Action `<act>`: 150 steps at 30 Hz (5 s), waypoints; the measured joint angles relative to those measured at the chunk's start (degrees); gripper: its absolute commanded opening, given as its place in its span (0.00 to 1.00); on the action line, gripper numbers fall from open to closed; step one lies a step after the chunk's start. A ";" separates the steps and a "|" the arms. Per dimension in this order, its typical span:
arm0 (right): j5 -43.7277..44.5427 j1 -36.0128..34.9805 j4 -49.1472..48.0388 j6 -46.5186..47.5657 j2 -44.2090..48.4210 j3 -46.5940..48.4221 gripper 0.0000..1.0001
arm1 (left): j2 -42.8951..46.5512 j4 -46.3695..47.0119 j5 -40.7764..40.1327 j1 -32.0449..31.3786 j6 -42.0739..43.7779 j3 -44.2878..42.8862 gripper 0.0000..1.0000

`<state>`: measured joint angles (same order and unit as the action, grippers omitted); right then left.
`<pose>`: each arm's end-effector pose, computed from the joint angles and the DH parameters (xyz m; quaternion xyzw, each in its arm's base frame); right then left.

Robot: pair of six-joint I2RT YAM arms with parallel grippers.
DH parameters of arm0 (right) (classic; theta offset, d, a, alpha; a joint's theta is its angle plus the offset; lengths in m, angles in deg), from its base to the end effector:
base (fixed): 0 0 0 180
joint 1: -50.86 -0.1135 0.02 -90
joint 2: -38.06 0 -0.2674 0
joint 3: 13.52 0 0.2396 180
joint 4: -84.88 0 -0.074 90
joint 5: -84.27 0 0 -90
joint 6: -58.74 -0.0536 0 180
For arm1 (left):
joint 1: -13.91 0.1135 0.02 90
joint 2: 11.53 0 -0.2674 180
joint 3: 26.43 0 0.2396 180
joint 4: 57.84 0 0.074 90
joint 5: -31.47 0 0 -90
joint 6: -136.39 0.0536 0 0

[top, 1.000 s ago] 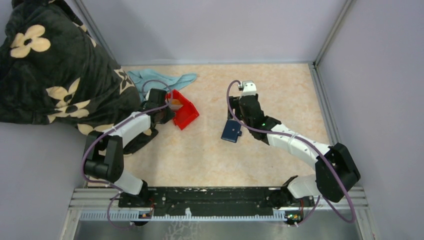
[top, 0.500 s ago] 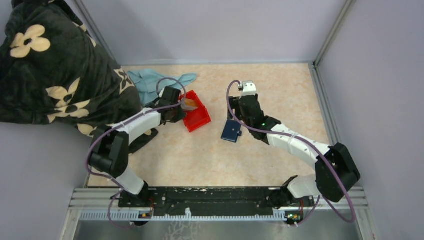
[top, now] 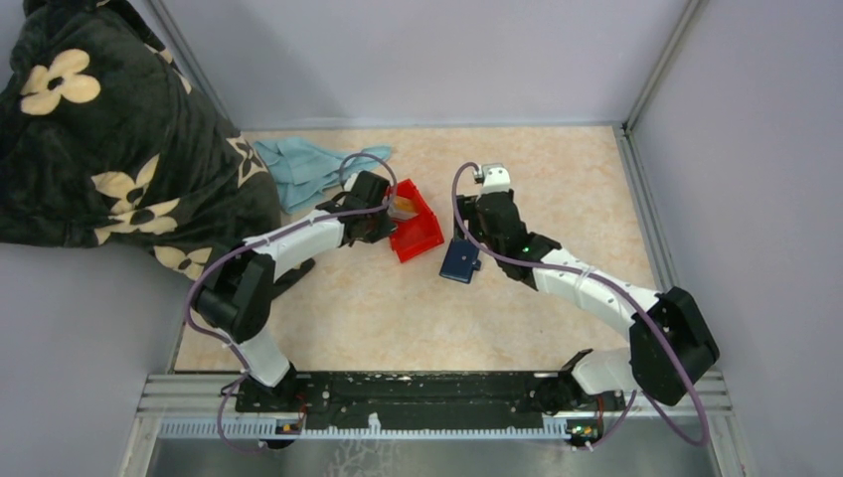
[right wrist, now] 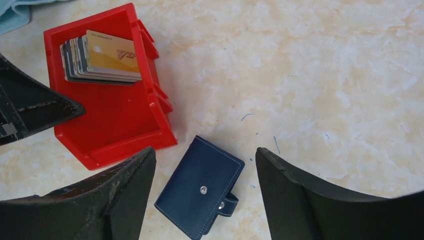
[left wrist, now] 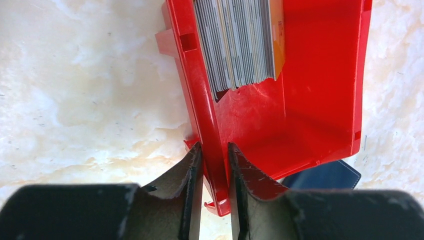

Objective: Put the credit cards into the card holder
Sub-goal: Move the storage box to the center of the board, then pick up the credit card from the storage box.

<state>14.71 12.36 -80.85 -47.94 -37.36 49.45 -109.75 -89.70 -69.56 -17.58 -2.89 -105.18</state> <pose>0.2446 0.1706 0.2648 -0.0672 0.8403 0.1052 0.5275 0.3151 -0.1810 0.1994 -0.1767 0.9230 -0.1445 0.3098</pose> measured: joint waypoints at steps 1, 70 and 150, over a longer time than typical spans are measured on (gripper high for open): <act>-0.17 0.00 0.22 0.02 0.24 -0.22 0.74 | -0.22 0.02 0.00 -0.22 -0.22 -0.22 0.33; -31.17 0.39 13.35 3.41 -49.72 51.10 0.67 | 39.41 42.84 -11.45 -1.53 17.81 38.01 0.99; -23.41 0.00 19.71 11.96 -14.43 33.66 0.00 | 34.21 34.21 9.25 4.07 21.49 26.01 0.97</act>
<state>-8.70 12.36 -61.14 -35.99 -51.79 83.11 -75.54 -55.50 -60.32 -13.51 18.60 -79.17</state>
